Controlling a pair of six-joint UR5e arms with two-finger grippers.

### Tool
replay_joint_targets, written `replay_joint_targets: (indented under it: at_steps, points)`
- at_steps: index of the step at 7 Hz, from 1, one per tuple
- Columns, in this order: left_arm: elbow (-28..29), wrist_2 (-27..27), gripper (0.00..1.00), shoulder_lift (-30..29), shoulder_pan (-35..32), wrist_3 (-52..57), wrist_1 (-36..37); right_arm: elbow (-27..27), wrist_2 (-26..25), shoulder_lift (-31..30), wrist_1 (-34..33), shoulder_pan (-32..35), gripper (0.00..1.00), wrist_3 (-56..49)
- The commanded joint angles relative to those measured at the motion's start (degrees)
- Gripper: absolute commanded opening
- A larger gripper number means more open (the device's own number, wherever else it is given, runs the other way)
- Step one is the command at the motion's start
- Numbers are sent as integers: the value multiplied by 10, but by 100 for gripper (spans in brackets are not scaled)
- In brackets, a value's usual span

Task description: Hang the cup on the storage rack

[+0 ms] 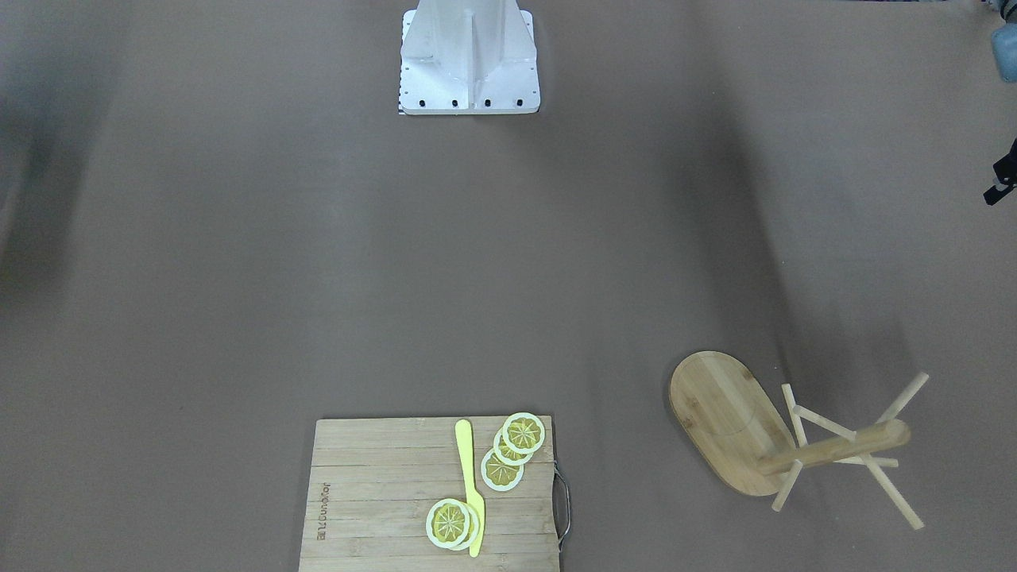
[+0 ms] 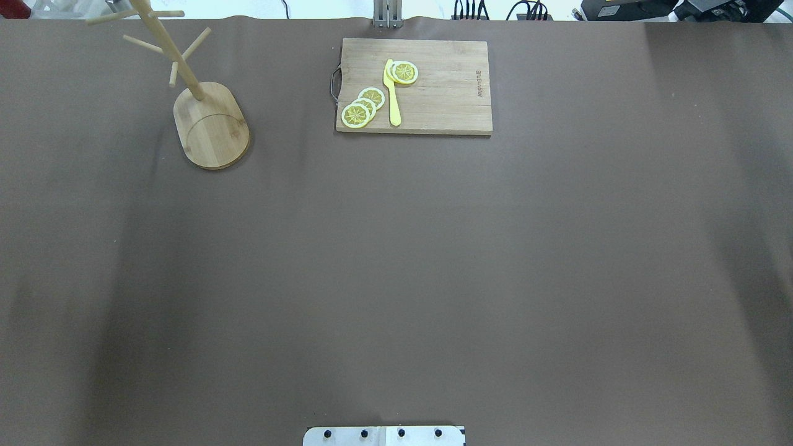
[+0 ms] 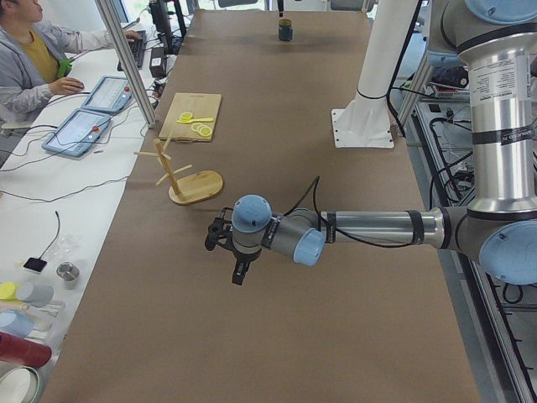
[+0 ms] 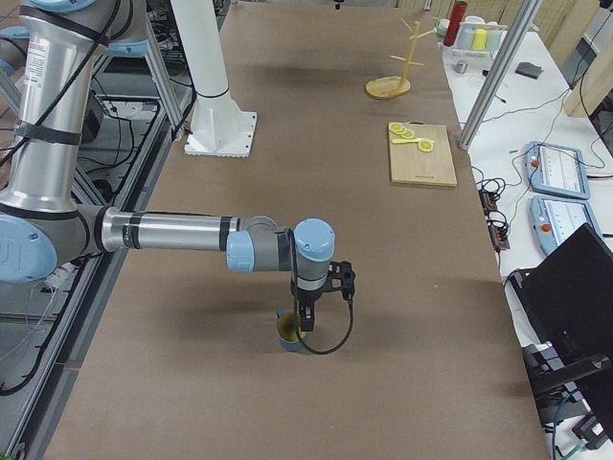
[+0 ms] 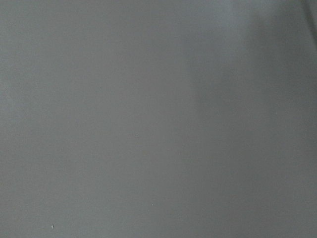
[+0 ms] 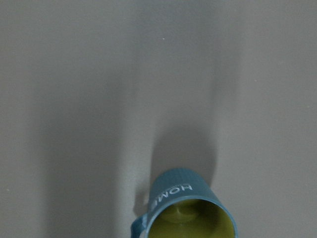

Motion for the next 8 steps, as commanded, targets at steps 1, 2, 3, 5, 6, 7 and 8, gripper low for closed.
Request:
replay_joint_targets:
  at_steps: [1, 2, 3, 5, 6, 7, 8]
  points:
    - [-1, 0, 98, 0, 0, 0, 0, -88, -17, -4, 109, 3, 96, 5]
    - [0, 0, 98, 0, 0, 0, 0, -105, -12, 8, 116, 3, 94, 5]
    - [-1, -1, 98, 0, 0, 0, 0, -123, -13, 9, 116, 3, 92, 5]
    - [-2, 0, 98, 0, 0, 0, 0, -134, -10, 20, 115, 3, 87, 7]
    - [-2, 0, 98, 0, 0, 0, 0, -135, -7, 20, 115, 3, 69, 8]
    - [-2, 0, 98, 0, 0, 0, 0, -135, 3, 20, 115, 2, 66, 10]
    - [-3, 0, 98, 0, 0, 0, 0, -135, 11, 20, 116, 2, 67, 12]
